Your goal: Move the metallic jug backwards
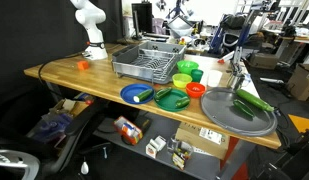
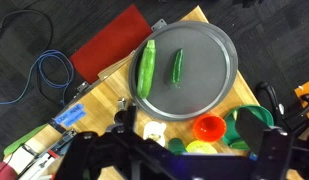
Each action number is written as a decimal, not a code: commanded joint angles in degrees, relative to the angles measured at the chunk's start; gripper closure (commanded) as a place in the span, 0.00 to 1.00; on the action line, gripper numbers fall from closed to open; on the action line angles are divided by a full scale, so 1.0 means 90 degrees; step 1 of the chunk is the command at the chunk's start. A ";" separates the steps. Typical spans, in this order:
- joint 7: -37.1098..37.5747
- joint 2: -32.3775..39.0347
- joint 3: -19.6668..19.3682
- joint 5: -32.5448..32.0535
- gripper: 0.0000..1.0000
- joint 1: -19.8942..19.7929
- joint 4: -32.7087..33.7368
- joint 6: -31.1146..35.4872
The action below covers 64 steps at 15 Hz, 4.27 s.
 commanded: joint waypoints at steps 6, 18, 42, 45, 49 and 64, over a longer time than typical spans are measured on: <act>-0.0024 0.0012 0.0042 0.0029 0.00 -0.0052 0.0016 -0.0015; -0.0041 0.0644 0.0067 -0.0068 0.00 -0.0089 -0.0524 0.0023; -0.0407 0.1985 -0.0106 -0.0257 0.00 -0.0173 -0.0501 0.1585; -0.0499 0.2365 -0.0129 -0.0247 0.00 -0.0192 -0.0339 0.1650; -0.0502 0.2351 -0.0127 -0.0246 0.00 -0.0191 -0.0306 0.1649; -0.0683 0.2845 -0.0098 -0.0080 0.00 -0.0102 -0.0186 0.2002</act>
